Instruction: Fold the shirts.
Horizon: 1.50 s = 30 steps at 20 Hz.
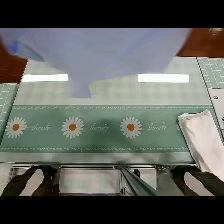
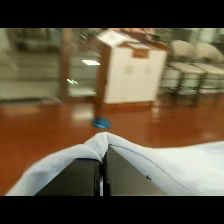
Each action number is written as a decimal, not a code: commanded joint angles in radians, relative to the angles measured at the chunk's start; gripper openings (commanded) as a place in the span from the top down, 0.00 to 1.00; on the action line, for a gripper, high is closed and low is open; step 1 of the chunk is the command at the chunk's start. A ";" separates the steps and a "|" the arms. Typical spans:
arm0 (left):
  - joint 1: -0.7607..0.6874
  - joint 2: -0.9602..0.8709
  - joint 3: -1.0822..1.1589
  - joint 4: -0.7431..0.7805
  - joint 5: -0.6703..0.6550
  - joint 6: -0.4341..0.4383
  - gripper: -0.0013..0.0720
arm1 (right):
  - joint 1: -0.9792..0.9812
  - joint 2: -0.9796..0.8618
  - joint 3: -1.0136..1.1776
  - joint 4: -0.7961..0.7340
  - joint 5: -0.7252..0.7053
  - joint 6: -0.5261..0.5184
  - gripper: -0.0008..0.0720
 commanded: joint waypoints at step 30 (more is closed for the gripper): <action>-0.233 -0.537 -0.612 0.164 0.372 -0.018 0.95 | 0.005 -0.794 -0.431 0.339 -0.394 -0.074 0.97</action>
